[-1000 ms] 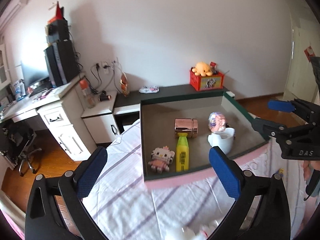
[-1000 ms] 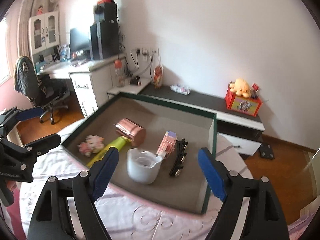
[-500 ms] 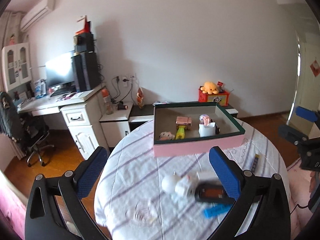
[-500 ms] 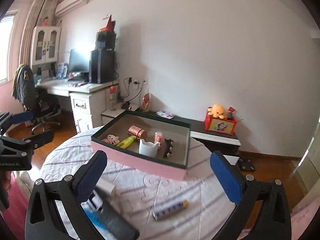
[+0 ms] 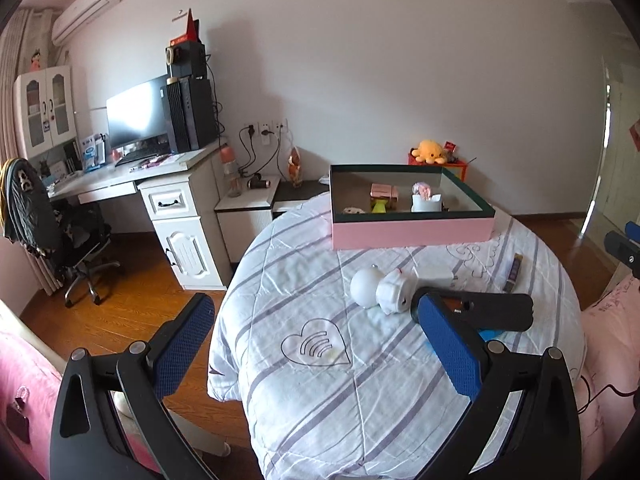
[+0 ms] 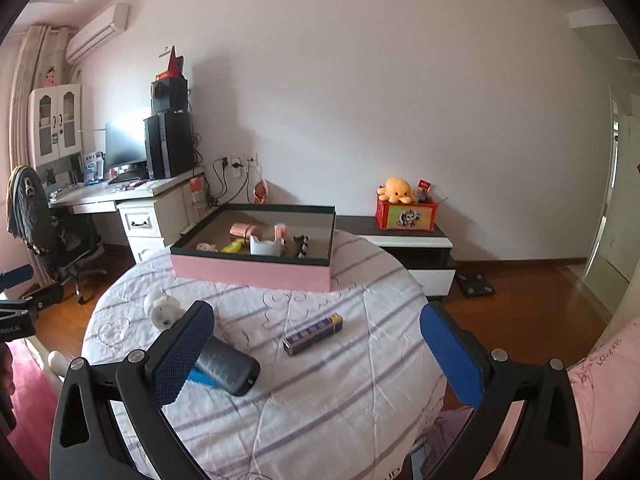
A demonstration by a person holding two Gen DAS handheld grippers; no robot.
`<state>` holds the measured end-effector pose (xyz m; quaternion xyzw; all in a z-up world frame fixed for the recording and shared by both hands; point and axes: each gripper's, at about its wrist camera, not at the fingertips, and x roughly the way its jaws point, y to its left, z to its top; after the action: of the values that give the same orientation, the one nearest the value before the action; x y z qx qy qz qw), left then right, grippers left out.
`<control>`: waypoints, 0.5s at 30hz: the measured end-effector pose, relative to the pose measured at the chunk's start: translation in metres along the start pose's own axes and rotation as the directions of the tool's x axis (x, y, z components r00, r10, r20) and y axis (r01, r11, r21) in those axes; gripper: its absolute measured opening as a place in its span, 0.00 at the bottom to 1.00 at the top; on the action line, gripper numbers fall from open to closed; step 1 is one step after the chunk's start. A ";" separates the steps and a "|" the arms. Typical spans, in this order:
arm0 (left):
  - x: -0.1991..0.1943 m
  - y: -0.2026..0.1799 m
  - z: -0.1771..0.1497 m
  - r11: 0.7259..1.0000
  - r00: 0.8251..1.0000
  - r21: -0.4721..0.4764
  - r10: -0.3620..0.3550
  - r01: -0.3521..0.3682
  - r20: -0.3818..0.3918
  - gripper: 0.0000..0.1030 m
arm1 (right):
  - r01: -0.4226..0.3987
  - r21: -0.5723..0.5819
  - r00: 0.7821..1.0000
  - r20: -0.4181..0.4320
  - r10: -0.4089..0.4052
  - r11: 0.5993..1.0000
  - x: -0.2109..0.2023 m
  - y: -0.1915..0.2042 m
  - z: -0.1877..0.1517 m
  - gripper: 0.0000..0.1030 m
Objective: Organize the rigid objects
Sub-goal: 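Withdraw both tools from the box back toward the bed items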
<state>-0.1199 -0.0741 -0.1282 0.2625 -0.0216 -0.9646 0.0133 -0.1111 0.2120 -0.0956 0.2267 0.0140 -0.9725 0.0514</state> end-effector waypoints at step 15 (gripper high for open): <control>0.048 -0.021 -0.014 0.997 0.990 0.021 -0.072 0.075 -0.120 1.00 | 0.018 0.027 0.990 -0.140 -0.014 0.999 0.049 -0.013 -0.029 1.00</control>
<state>-0.1549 -0.0556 -0.1657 0.3206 -0.0234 -0.9466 -0.0241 -0.1436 0.2221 -0.1438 0.2947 0.0057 -0.9548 0.0392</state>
